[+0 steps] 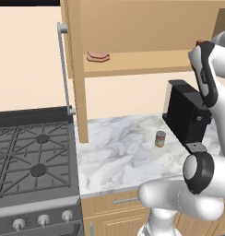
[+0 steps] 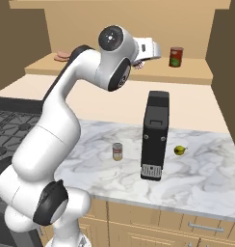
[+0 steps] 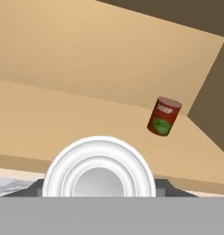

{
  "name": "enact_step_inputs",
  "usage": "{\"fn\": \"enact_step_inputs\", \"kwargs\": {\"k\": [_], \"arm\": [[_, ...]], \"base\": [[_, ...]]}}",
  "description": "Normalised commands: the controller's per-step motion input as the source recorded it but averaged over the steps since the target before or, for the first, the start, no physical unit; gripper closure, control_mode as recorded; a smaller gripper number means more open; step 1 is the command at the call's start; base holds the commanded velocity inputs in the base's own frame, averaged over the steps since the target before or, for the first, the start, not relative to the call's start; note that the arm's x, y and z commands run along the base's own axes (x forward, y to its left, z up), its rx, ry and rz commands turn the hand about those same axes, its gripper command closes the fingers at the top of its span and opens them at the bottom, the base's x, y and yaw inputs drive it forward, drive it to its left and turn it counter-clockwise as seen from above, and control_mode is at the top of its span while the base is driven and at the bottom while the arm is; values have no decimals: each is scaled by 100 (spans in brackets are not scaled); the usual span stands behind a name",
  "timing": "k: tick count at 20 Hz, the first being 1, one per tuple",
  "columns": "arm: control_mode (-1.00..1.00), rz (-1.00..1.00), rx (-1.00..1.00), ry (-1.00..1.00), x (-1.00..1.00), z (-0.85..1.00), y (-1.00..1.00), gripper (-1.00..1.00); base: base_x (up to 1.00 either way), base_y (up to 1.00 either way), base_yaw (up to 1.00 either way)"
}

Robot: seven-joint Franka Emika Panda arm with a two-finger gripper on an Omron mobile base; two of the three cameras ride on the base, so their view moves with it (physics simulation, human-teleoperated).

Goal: Pick the cans from the counter and place them in their designated side in the cabinet.

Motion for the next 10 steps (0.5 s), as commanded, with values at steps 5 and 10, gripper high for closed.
{"fn": "enact_step_inputs", "kwargs": {"k": [5,10], "arm": [[-100,0,-1,1,22,-7,-13,100],[-100,0,-3,1,21,-11,-11,100]], "base": [[0,0,0],[0,0,0]]}}
